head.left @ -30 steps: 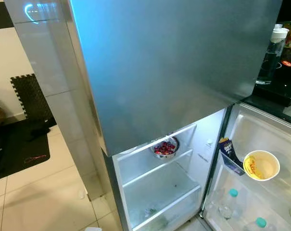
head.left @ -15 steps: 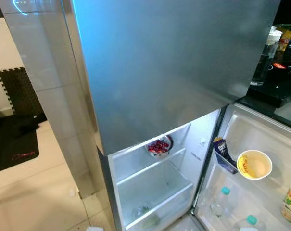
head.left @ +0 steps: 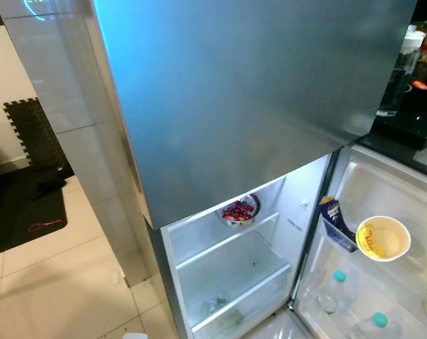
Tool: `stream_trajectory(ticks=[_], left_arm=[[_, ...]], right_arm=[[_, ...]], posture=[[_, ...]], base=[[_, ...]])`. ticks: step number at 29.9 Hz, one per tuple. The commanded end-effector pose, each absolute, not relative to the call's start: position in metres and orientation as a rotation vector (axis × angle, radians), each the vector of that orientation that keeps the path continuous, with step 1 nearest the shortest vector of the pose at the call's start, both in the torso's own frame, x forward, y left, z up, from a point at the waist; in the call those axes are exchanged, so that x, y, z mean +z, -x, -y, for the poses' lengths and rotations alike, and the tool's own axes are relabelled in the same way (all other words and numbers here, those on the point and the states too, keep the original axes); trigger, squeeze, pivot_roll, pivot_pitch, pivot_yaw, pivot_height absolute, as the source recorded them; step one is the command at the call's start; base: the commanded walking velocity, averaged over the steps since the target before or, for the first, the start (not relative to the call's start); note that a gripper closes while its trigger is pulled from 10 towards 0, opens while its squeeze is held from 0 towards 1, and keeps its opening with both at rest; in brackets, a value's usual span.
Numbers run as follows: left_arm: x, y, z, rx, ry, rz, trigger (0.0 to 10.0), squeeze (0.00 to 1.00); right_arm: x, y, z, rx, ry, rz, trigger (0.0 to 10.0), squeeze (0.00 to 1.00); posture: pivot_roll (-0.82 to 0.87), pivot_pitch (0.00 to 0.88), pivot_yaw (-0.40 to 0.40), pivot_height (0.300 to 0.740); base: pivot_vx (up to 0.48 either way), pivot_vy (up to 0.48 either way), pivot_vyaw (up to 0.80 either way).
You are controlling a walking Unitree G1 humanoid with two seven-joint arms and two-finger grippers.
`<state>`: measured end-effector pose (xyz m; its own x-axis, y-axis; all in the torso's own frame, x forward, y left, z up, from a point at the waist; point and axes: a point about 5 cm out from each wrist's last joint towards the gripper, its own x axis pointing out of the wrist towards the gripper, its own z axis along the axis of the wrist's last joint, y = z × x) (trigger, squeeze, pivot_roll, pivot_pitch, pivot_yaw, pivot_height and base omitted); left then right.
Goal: Restocking fridge
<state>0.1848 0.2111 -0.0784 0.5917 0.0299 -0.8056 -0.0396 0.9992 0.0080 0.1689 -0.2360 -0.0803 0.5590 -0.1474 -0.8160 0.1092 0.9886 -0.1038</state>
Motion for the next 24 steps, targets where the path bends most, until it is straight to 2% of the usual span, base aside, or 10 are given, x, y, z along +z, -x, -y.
stream_trajectory(ticks=[1, 3, 4, 8, 11, 12, 14, 16, 23, 24], left_arm=[[-0.079, -0.183, -0.212, 0.013, -0.012, -0.964, 10.0, 0.00], [-0.079, -0.184, -0.213, 0.028, -0.014, -0.965, 10.0, 0.00], [-0.077, -0.187, -0.213, 0.057, 0.041, -0.948, 10.0, 0.00], [-0.076, -0.192, -0.209, -0.001, 0.012, -0.939, 10.0, 0.00], [-0.076, -0.192, -0.209, 0.015, 0.008, -0.939, 10.0, 0.00], [-0.076, -0.192, -0.210, 0.037, 0.021, -0.940, 10.0, 0.00], [-0.076, -0.192, -0.209, 0.029, 0.035, -0.934, 10.0, 0.00], [-0.076, -0.193, -0.205, -0.025, 0.006, -0.936, 10.0, 0.00], [-0.077, -0.190, -0.206, -0.011, 0.015, -0.945, 10.0, 0.00], [-0.076, -0.192, -0.206, -0.034, -0.010, -0.939, 10.0, 0.00]], right_arm=[[-0.083, -0.164, 0.235, -0.179, 0.008, -0.969, 10.0, 0.00], [-0.084, -0.162, 0.235, -0.170, 0.024, -0.983, 10.0, 0.00], [-0.085, -0.160, 0.235, -0.173, 0.032, -0.991, 10.0, 0.00], [-0.084, -0.162, 0.233, -0.179, 0.004, -0.974, 10.0, 0.00], [-0.086, -0.159, 0.230, -0.141, 0.047, -1.003, 10.0, 0.00], [-0.088, -0.157, 0.229, -0.130, 0.052, -1.015, 10.0, 0.00], [-0.087, -0.157, 0.231, -0.155, 0.031, -1.001, 10.0, 0.00], [-0.085, -0.158, 0.235, -0.193, -0.016, -0.970, 10.0, 0.00], [-0.088, -0.152, 0.233, -0.163, 0.024, -0.998, 10.0, 0.00], [-0.086, -0.159, 0.232, -0.168, -0.001, -0.978, 10.0, 0.00]], posture=[[-0.15, 0.116, 0.039, 0.740], [-0.14, 0.123, 0.053, 0.740], [-0.15, 0.132, 0.067, 0.740], [-0.15, 0.126, 0.048, 0.740], [-0.14, 0.115, 0.041, 0.740], [-0.14, 0.121, 0.068, 0.740], [-0.16, 0.125, 0.072, 0.740], [-0.15, 0.115, 0.040, 0.740], [-0.15, 0.124, 0.068, 0.740], [-0.14, 0.118, 0.033, 0.740]], base=[[0.000, 0.000, 0.00], [0.000, 0.000, 0.00], [0.000, 0.000, 0.00], [0.000, 0.000, 0.00], [0.000, 0.000, 0.00], [0.000, 0.000, 0.00], [0.000, 0.000, 0.00], [0.000, 0.000, 0.00], [0.000, 0.000, 0.00], [0.000, 0.000, 0.00]])
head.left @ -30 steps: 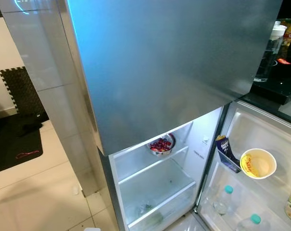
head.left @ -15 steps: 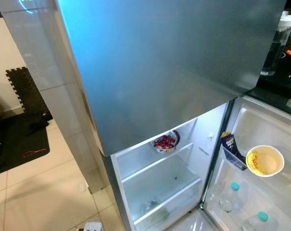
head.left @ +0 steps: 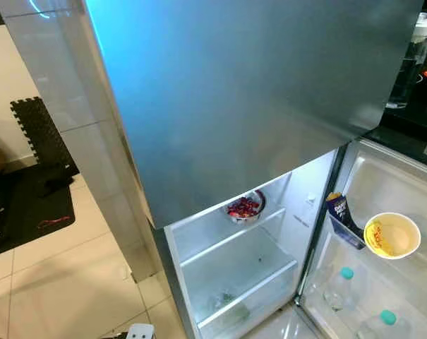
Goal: Restocking fridge
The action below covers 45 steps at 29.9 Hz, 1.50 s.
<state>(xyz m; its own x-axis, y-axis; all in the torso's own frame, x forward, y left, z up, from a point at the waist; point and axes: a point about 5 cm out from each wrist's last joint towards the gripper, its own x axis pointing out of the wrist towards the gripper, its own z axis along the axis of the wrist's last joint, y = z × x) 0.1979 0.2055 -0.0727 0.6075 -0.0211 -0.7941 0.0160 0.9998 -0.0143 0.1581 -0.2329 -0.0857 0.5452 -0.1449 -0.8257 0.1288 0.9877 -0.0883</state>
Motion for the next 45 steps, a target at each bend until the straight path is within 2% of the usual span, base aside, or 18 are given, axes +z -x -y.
stream_trajectory(ticks=[1, 3, 5, 6, 10, 11, 15, 18, 22, 26, 30, 34, 40, 42, 45], left_arm=[[-0.0760, -0.1916, -0.2057, -0.034, -0.010, -0.939, 10.0, 0.00], [-0.0740, -0.1939, -0.2105, 0.018, 0.032, -0.923, 10.0, 0.00], [-0.0740, -0.1939, -0.2105, 0.018, 0.032, -0.923, 10.0, 0.00], [-0.0738, -0.1949, -0.2077, -0.013, 0.027, -0.920, 10.0, 0.00], [-0.0764, -0.1902, -0.2108, 0.019, -0.013, -0.952, 10.0, 0.00], [-0.0768, -0.1891, -0.2120, 0.035, 0.004, -0.953, 10.0, 0.00], [-0.0772, -0.1886, -0.2119, 0.023, -0.008, -0.961, 10.0, 0.00], [-0.0766, -0.1892, -0.2129, 0.044, -0.007, -0.953, 10.0, 0.00], [-0.0745, -0.1934, -0.2107, 0.000, -0.035, -0.933, 10.0, 0.00], [-0.0743, -0.1938, -0.2128, 0.048, -0.022, -0.934, 10.0, 0.00], [-0.0741, -0.1946, -0.2111, 0.005, -0.048, -0.939, 10.0, 0.00], [-0.0747, -0.1928, -0.2136, 0.048, -0.029, -0.941, 10.0, 0.00], [-0.0750, -0.1924, -0.2126, 0.020, -0.034, -0.945, 10.0, 0.00], [-0.0752, -0.1918, -0.2129, 0.041, -0.015, -0.943, 10.0, 0.00], [-0.0756, -0.1928, -0.2070, -0.015, -0.033, -0.945, 10.0, 0.00]], right_arm=[[-0.0857, -0.1587, 0.2323, -0.168, -0.001, -0.978, 10.0, 0.00], [-0.0853, -0.1612, 0.2316, -0.133, 0.053, -1.001, 10.0, 0.00], [-0.0853, -0.1612, 0.2316, -0.133, 0.053, -1.001, 10.0, 0.00], [-0.0833, -0.1635, 0.2355, -0.189, -0.001, -0.977, 10.0, 0.00], [-0.0843, -0.1622, 0.2342, -0.148, 0.030, -0.996, 10.0, 0.00], [-0.0851, -0.1609, 0.2331, -0.150, 0.030, -0.998, 10.0, 0.00], [-0.0855, -0.1599, 0.2323, -0.177, -0.002, -0.983, 10.0, 0.00], [-0.0863, -0.1586, 0.2309, -0.145, 0.031, -0.992, 10.0, 0.00], [-0.0838, -0.1619, 0.2337, -0.204, -0.022, -0.949, 10.0, 0.00], [-0.0837, -0.1635, 0.2323, -0.167, 0.010, -0.961, 10.0, 0.00], [-0.0822, -0.1667, 0.2325, -0.198, -0.028, -0.941, 10.0, 0.00], [-0.0825, -0.1661, 0.2335, -0.157, 0.025, -0.966, 10.0, 0.00], [-0.0814, -0.1650, 0.2387, -0.171, 0.008, -0.957, 10.0, 0.00], [-0.0824, -0.1630, 0.2384, -0.158, 0.031, -0.971, 10.0, 0.00], [-0.0818, -0.1638, 0.2383, -0.189, -0.008, -0.948, 10.0, 0.00]], posture=[[-0.14, 0.118, 0.033, 0.740], [-0.15, 0.127, 0.064, 0.740], [-0.15, 0.127, 0.064, 0.740], [-0.14, 0.122, 0.054, 0.740], [-0.14, 0.121, 0.052, 0.740], [-0.15, 0.122, 0.082, 0.740], [-0.14, 0.114, 0.058, 0.740], [-0.14, 0.119, 0.080, 0.740], [-0.13, 0.098, 0.060, 0.740], [-0.14, 0.108, 0.079, 0.740], [-0.14, 0.104, 0.069, 0.740], [-0.13, 0.101, 0.062, 0.740], [-0.14, 0.096, 0.051, 0.740], [-0.14, 0.105, 0.073, 0.740], [-0.15, 0.106, 0.066, 0.740]], base=[[0.000, 0.000, 0.00], [0.000, 0.000, 0.00], [0.000, 0.000, 0.00], [0.000, 0.000, 0.00], [0.000, 0.000, 0.00], [0.000, 0.000, 0.00], [0.000, 0.000, 0.00], [0.000, 0.000, 0.00], [0.000, 0.000, 0.00], [0.000, 0.000, 0.00], [0.000, 0.000, 0.00], [0.000, 0.000, 0.00], [0.000, 0.000, 0.00], [0.000, 0.000, 0.00], [0.000, 0.000, 0.00]])
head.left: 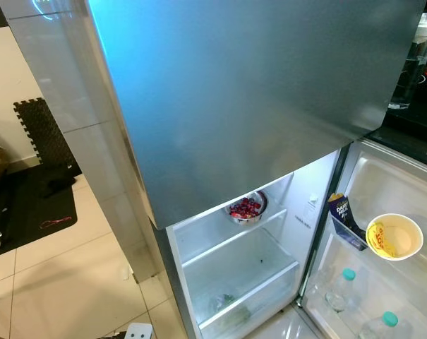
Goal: Restocking fridge
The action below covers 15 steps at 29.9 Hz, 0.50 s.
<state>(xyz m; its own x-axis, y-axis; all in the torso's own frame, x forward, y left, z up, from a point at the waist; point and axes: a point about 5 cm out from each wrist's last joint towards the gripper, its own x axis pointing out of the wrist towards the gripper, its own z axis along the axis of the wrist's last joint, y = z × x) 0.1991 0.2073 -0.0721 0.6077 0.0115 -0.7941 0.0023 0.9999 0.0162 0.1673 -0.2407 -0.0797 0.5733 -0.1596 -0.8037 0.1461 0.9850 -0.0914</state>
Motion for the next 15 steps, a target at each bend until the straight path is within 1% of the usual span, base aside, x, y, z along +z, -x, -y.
stream_trajectory(ticks=[1, 6, 10, 13, 15], left_arm=[[-0.0758, -0.1926, -0.2065, -0.023, -0.044, -0.949, 10.0, 0.00], [-0.0756, -0.1926, -0.2090, 0.005, -0.039, -0.951, 10.0, 0.00], [-0.0735, -0.1965, -0.2083, -0.017, -0.049, -0.939, 10.0, 0.00], [-0.0737, -0.1962, -0.2093, -0.014, -0.056, -0.953, 10.0, 0.00], [-0.0737, -0.1962, -0.2093, -0.014, -0.056, -0.953, 10.0, 0.00]], right_arm=[[-0.0818, -0.1640, 0.2380, -0.187, -0.009, -0.947, 10.0, 0.00], [-0.0830, -0.1626, 0.2358, -0.163, 0.017, -0.962, 10.0, 0.00], [-0.0827, -0.1630, 0.2341, -0.185, -0.001, -0.935, 10.0, 0.00], [-0.0790, -0.1684, 0.2365, -0.192, 0.045, -0.900, 10.0, 0.00], [-0.0790, -0.1684, 0.2365, -0.192, 0.045, -0.900, 10.0, 0.00]], posture=[[-0.15, 0.106, 0.063, 0.740], [-0.14, 0.117, 0.079, 0.740], [-0.14, 0.112, 0.068, 0.740], [-0.14, 0.119, 0.081, 0.740], [-0.14, 0.119, 0.081, 0.740]], base=[[0.000, 0.000, 0.00], [0.000, 0.000, 0.00], [0.000, 0.000, 0.00], [0.000, 0.000, 0.00], [0.000, 0.000, 0.00]])
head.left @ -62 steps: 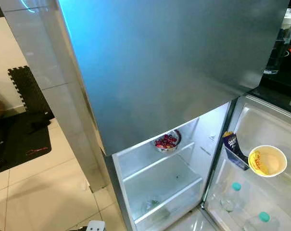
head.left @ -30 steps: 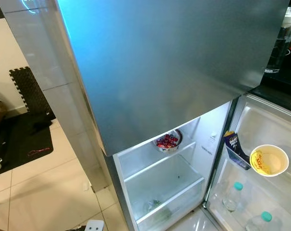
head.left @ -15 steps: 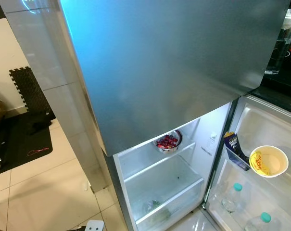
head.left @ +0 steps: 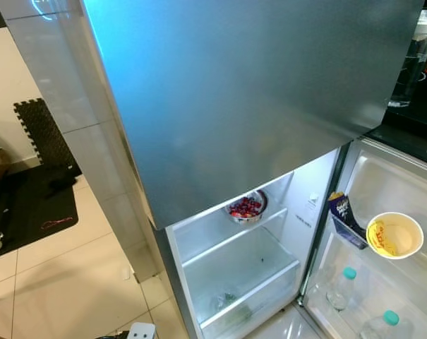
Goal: Restocking fridge
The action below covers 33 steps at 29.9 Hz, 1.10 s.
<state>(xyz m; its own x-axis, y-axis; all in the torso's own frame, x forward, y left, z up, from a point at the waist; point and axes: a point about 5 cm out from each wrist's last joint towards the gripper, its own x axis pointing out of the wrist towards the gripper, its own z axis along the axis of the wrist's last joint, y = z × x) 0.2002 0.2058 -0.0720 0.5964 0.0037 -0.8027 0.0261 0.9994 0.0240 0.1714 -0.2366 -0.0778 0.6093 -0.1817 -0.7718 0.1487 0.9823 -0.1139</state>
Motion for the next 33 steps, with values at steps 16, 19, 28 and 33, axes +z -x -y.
stream_trajectory(ticks=[16, 19, 28, 33], left_arm=[[-0.078, -0.188, -0.209, 0.003, -0.050, -0.964, 10.0, 0.00], [-0.079, -0.186, -0.211, 0.030, -0.041, -0.969, 10.0, 0.00], [-0.079, -0.186, -0.210, 0.026, -0.030, -0.958, 10.0, 0.00], [-0.078, -0.187, -0.213, 0.028, -0.063, -0.956, 10.0, 0.00]], right_arm=[[-0.058, -0.205, 0.238, -0.171, 0.157, -0.758, 10.0, 0.00], [-0.059, -0.205, 0.233, -0.124, 0.192, -0.765, 10.0, 0.00], [-0.062, -0.201, 0.231, -0.099, 0.204, -0.794, 10.0, 0.00], [-0.065, -0.196, 0.231, -0.115, 0.179, -0.807, 10.0, 0.00]], posture=[[-0.13, 0.114, 0.030, 0.740], [-0.13, 0.118, 0.028, 0.740], [-0.13, 0.128, 0.042, 0.740], [-0.13, 0.125, 0.030, 0.740]], base=[[0.000, 0.000, 0.00], [0.000, 0.000, 0.00], [0.000, 0.000, 0.00], [0.000, 0.000, 0.00]])
